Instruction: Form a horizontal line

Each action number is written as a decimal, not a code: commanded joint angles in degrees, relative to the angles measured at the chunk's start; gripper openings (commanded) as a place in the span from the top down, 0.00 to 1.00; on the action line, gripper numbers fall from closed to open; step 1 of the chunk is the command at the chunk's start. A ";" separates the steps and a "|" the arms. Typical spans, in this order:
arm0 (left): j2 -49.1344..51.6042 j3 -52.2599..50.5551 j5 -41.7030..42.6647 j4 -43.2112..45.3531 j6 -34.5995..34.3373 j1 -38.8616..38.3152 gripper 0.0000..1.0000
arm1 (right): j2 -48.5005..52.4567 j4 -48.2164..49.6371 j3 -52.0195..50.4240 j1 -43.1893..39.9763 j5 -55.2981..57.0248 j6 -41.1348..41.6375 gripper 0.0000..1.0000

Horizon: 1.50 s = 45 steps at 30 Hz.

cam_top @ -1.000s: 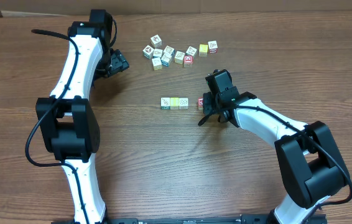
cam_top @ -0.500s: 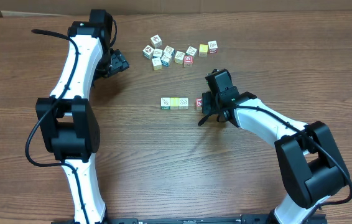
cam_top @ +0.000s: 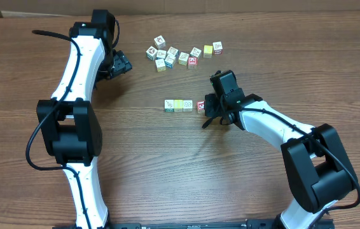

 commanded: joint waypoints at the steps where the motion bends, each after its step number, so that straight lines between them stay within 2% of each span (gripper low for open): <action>1: 0.59 1.05 -0.24 0.07 0.50 -0.17 0.00 | -0.33 0.37 -0.57 -0.11 -0.50 0.81 0.79; 21: 0.59 1.05 -0.24 0.07 0.50 -0.17 0.00 | -0.33 0.42 -0.57 -0.11 -0.90 2.23 0.79; 27: 0.59 1.05 -0.24 0.07 0.50 -0.17 0.00 | -0.33 -1.60 -0.57 -0.11 3.23 8.17 0.79; 45: 0.59 1.05 -0.24 0.07 0.50 -0.17 0.00 | -0.33 -1.97 -0.57 -0.11 -1.75 7.43 0.78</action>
